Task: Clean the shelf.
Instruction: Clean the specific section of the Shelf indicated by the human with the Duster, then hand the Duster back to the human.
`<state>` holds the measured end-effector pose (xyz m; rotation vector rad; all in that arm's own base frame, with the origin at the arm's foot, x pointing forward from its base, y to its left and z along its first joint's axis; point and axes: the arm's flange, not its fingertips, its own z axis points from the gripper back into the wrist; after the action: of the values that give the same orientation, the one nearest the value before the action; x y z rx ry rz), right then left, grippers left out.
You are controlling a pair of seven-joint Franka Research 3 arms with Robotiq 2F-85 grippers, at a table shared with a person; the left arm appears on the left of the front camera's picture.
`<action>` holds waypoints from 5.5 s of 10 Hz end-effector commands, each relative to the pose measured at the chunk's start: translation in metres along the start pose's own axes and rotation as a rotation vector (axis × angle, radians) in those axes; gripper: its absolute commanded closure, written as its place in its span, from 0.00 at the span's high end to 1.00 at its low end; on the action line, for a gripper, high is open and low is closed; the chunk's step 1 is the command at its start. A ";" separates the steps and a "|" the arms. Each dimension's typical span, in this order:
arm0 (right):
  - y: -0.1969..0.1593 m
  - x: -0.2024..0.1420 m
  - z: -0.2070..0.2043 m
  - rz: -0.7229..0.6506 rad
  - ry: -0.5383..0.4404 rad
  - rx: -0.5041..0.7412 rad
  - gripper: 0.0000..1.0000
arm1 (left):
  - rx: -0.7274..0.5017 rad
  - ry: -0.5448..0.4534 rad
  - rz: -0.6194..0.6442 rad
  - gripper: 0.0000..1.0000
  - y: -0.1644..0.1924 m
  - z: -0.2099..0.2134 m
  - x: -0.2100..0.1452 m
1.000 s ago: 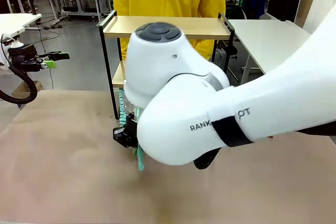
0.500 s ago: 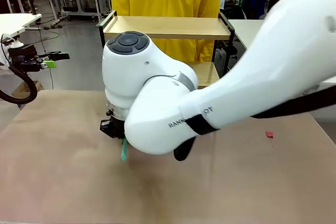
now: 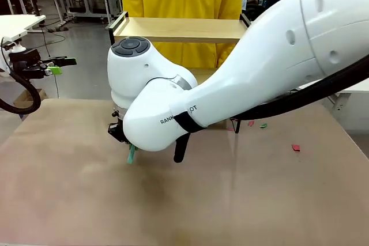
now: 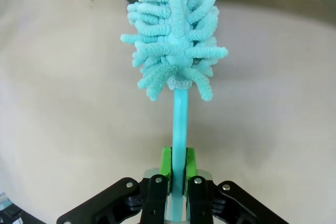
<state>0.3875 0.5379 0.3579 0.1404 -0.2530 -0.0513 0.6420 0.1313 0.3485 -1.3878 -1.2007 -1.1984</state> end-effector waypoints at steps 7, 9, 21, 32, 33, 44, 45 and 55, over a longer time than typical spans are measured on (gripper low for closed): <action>-0.001 0.004 -0.016 0.025 0.031 -0.053 0.13 | -0.006 0.005 -0.013 1.00 -0.003 -0.001 0.001; -0.044 0.032 -0.006 -0.049 0.082 -0.086 0.13 | -0.006 0.005 -0.013 1.00 -0.003 -0.001 0.001; -0.258 0.090 0.009 -0.196 0.188 -0.266 0.13 | -0.006 0.005 -0.013 1.00 -0.003 -0.001 0.001; -0.285 0.018 0.112 0.481 0.267 -0.105 0.13 | -0.006 0.005 -0.013 1.00 -0.003 -0.001 0.001; -0.290 0.014 0.121 0.576 0.322 -0.130 0.13 | -0.006 0.005 -0.013 1.00 -0.003 -0.001 0.001; -0.352 0.006 0.278 1.145 0.558 -0.083 0.13 | -0.006 0.005 -0.013 1.00 -0.003 -0.001 0.001; -0.352 0.006 0.278 1.145 0.558 -0.083 0.13 | -0.006 0.005 -0.013 1.00 -0.003 -0.001 0.001; -0.352 0.006 0.278 1.145 0.558 -0.083 0.13 | -0.006 0.005 -0.013 1.00 -0.003 -0.001 0.001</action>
<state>0.3149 0.1532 0.5772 -0.1044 0.2732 1.1221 0.6421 0.1313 0.3485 -1.3878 -1.2006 -1.1986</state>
